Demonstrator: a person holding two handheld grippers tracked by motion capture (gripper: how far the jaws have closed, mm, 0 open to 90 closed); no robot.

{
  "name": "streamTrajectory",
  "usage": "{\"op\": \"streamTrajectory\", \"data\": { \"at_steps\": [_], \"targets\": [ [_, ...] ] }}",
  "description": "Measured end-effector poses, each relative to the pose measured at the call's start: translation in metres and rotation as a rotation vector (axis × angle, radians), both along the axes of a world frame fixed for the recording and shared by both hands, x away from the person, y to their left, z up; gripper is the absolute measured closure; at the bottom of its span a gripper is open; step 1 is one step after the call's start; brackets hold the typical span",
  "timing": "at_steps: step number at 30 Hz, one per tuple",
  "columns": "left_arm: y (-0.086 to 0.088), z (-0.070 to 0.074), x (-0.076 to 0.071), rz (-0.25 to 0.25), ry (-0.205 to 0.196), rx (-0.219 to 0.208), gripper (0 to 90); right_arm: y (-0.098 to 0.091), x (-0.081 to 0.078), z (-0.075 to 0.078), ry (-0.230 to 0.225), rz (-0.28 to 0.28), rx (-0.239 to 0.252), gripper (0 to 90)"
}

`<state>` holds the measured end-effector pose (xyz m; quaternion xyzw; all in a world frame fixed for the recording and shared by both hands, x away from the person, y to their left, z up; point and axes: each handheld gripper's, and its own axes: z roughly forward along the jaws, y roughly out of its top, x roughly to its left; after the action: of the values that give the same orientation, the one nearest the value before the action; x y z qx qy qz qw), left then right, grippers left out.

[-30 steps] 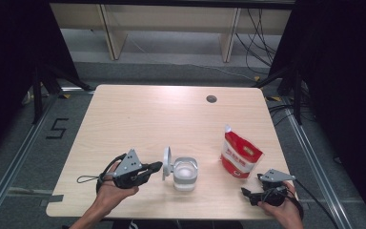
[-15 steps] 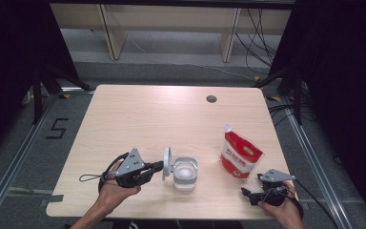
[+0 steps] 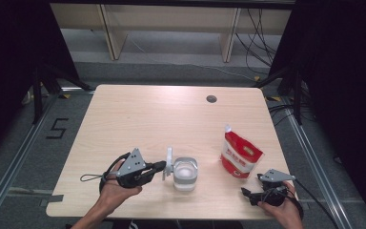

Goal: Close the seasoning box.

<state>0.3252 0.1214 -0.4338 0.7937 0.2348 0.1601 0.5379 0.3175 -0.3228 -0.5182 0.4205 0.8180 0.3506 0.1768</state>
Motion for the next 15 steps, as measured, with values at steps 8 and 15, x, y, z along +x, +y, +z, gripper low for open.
{"op": "streamTrajectory", "data": {
  "at_steps": [8,15],
  "targets": [
    [-0.003,0.0009,-0.0004,-0.005,-0.001,0.009,89.2,-0.0003,0.0004,0.0,-0.005,0.007,-0.004,14.2],
    [-0.0064,0.0003,-0.0003,-0.013,0.0,0.013,89.1,-0.0004,0.0006,0.0,-0.006,0.008,-0.006,14.2]
  ]
}}
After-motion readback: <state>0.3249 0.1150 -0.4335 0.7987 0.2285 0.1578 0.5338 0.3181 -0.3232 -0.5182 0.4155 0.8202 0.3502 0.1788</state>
